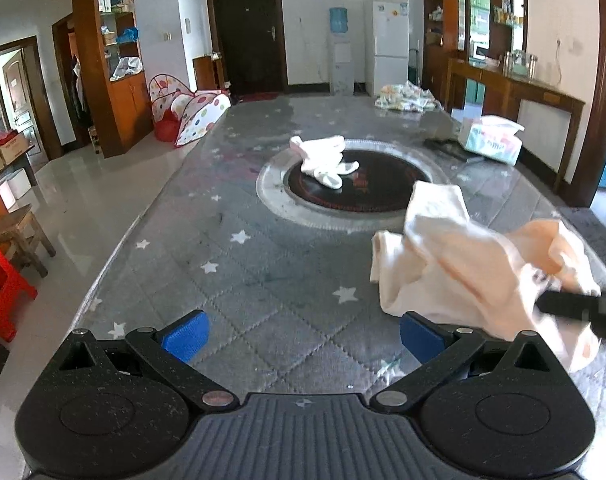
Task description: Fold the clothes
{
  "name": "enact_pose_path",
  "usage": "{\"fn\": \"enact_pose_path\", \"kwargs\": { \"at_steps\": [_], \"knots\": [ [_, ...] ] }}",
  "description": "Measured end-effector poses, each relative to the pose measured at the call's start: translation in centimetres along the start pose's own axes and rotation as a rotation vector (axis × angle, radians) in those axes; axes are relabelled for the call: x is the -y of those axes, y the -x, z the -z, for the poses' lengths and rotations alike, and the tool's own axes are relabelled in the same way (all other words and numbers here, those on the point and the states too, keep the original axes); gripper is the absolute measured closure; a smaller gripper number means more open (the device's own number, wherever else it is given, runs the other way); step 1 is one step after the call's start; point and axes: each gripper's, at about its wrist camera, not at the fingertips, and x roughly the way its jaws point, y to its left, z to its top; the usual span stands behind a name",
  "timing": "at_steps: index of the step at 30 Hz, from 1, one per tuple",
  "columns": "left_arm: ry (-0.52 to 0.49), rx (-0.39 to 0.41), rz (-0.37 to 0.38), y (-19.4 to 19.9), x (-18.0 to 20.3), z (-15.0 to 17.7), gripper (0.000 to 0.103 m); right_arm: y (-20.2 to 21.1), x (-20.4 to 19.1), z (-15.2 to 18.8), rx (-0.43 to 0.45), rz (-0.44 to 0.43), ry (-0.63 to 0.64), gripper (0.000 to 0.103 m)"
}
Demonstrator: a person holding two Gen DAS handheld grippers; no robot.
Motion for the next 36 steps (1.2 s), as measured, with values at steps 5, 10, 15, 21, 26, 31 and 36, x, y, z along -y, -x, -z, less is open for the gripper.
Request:
{"fn": "enact_pose_path", "kwargs": {
  "at_steps": [5, 10, 15, 21, 26, 31, 36],
  "knots": [
    [0.003, 0.013, 0.05, 0.8, 0.1, -0.3, 0.0, 1.1, -3.1, 0.8, 0.001, -0.037, 0.062, 0.101],
    [-0.014, 0.025, 0.071, 1.3, 0.6, -0.4, 0.0, 0.5, -1.2, 0.8, -0.015, 0.071, 0.028, 0.065],
    [0.0, 0.016, 0.096, 1.0, 0.9, -0.6, 0.0, -1.7, 1.8, 1.2, -0.036, 0.146, 0.011, 0.056],
    [0.005, 0.009, 0.125, 0.6, 1.2, -0.8, 0.0, -5.0, 2.8, 2.0, -0.067, 0.14, -0.01, 0.075],
    [0.014, 0.014, 0.147, 0.8, 0.9, -0.9, 0.0, -4.4, 1.9, 2.1, -0.014, 0.124, -0.003, 0.097],
    [0.011, 0.039, 0.189, 1.8, 0.8, -1.3, 0.0, -0.4, -1.0, 1.1, 0.062, 0.046, 0.06, 0.097],
    [-0.016, 0.059, 0.238, 3.0, 0.9, -1.3, 0.0, 2.6, -5.8, 2.1, 0.023, -0.088, 0.212, 0.097]
  ]
}}
